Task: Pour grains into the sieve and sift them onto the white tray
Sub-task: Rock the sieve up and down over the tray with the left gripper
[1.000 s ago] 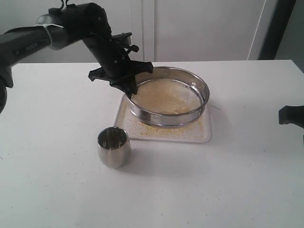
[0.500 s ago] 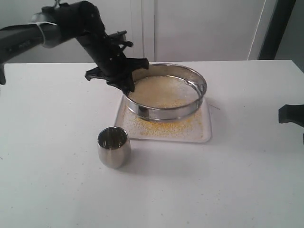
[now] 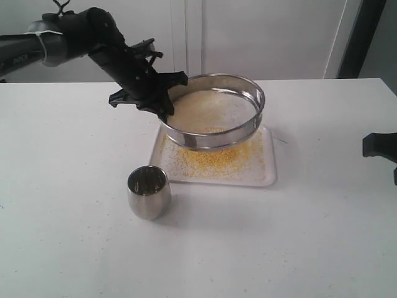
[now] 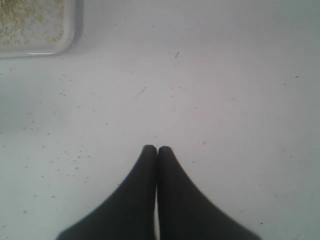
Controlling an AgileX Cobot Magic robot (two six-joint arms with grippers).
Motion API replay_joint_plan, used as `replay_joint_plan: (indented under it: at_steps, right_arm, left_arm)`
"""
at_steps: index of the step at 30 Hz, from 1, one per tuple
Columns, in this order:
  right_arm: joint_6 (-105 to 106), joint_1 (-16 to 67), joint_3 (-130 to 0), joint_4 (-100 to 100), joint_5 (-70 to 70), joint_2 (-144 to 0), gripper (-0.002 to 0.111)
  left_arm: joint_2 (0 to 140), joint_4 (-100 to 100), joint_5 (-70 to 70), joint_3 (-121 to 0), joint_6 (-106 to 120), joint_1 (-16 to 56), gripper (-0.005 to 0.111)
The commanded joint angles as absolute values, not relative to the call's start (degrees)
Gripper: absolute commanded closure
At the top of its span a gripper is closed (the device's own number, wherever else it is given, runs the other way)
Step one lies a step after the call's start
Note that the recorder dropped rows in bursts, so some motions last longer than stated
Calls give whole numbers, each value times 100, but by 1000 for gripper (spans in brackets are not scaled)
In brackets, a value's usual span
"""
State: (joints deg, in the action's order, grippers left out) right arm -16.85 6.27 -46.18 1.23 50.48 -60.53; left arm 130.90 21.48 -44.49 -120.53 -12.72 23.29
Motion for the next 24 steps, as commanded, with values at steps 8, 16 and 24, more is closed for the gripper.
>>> replay_joint_plan:
  at_steps: [8,16,24]
  right_arm:
    - [-1779,561,-4597,149,4998,-6011,108]
    - [-1780,561,-4597,149,4970,-6011,108]
    - [-1780,561,-4597,149,4959,-6011,108]
  left_arm:
    - [12744,2023,-4729,-12056,-1455,2029,107]
    - [12728,682,-4487,-11924,-1905,2576,107]
    - [12867,1894,-4223,-11861,-1350,2567,107]
